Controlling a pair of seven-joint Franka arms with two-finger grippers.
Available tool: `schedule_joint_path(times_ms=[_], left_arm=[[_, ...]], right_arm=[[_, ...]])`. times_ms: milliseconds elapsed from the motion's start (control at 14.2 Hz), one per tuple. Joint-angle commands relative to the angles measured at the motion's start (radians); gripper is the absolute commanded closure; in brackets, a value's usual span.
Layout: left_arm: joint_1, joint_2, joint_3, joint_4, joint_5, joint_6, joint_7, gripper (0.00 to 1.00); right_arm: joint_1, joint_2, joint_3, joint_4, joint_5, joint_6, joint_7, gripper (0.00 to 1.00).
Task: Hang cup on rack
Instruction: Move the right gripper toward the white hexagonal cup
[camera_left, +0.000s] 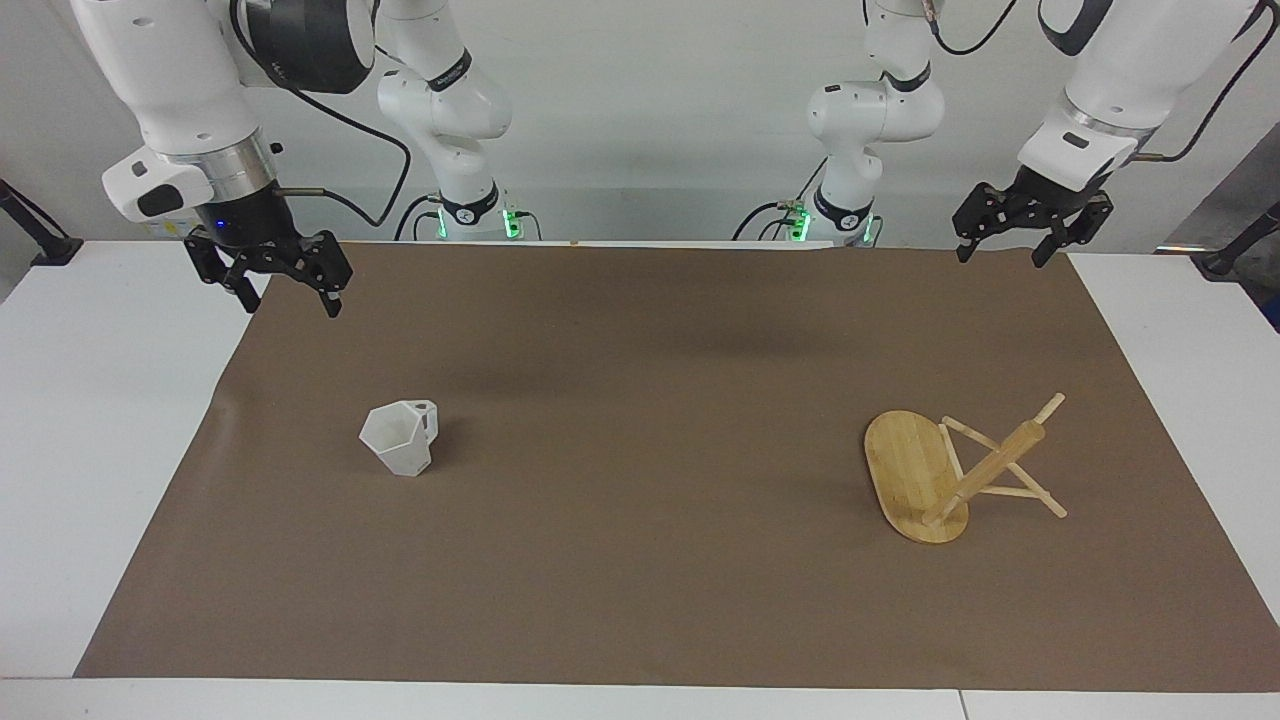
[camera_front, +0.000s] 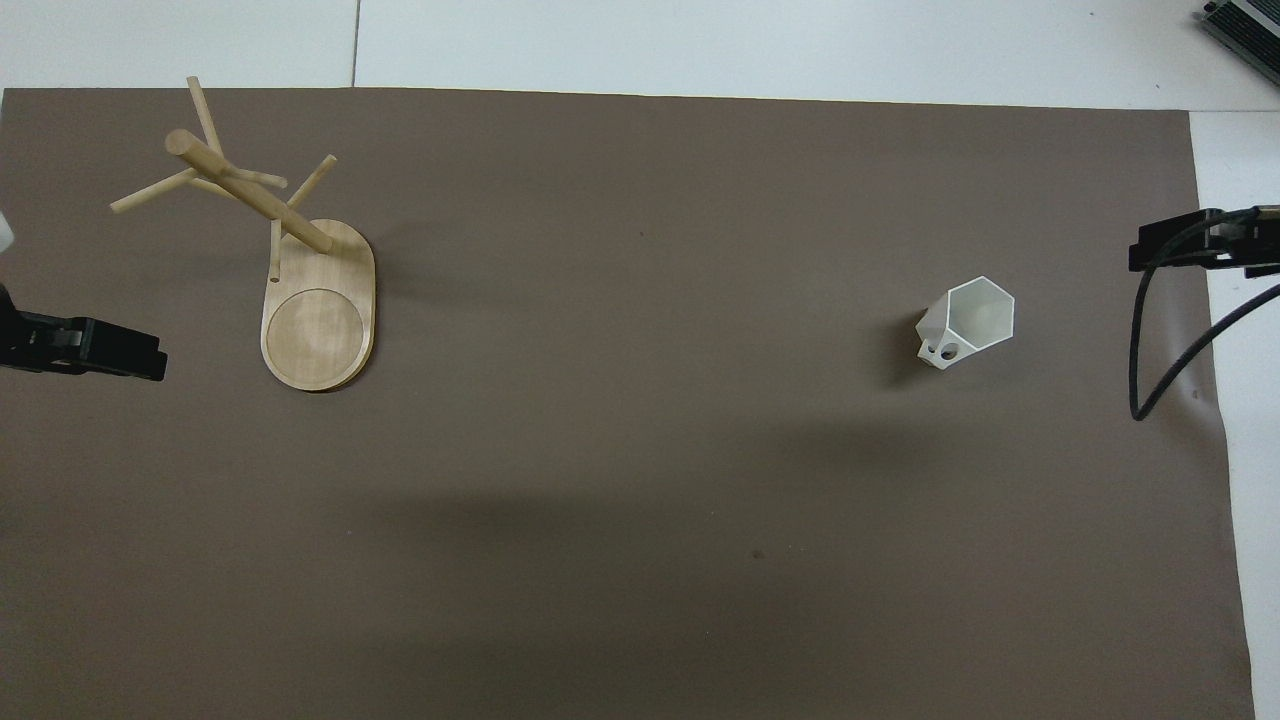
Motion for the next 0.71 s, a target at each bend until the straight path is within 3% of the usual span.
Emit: schedule_joint_path(times_ms=[0, 141, 353, 495, 636], left_arm=[[-0.005, -0.032, 0.004, -0.037, 0.018, 0.015, -0.006, 0.0], [-0.011, -0.03, 0.002, -0.03, 0.018, 0.003, -0.009, 0.0], [-0.007, -0.032, 0.002, -0.034, 0.018, -0.006, -0.005, 0.0], [-0.005, -0.035, 0.002, -0.036, 0.018, -0.035, -0.011, 0.0], [-0.014, -0.033, -0.001, -0.036, 0.018, -0.021, -0.006, 0.0]], right_arm=[[-0.01, -0.032, 0.009, -0.037, 0.022, -0.024, 0.011, 0.0], [0.014, -0.038, 0.016, -0.062, 0.022, 0.014, 0.018, 0.0], [0.005, -0.052, 0.015, -0.207, 0.024, 0.207, -0.127, 0.0], [-0.004, -0.025, 0.013, -0.288, 0.024, 0.36, -0.163, 0.0], [-0.009, 0.033, 0.013, -0.287, 0.024, 0.408, -0.161, 0.0]])
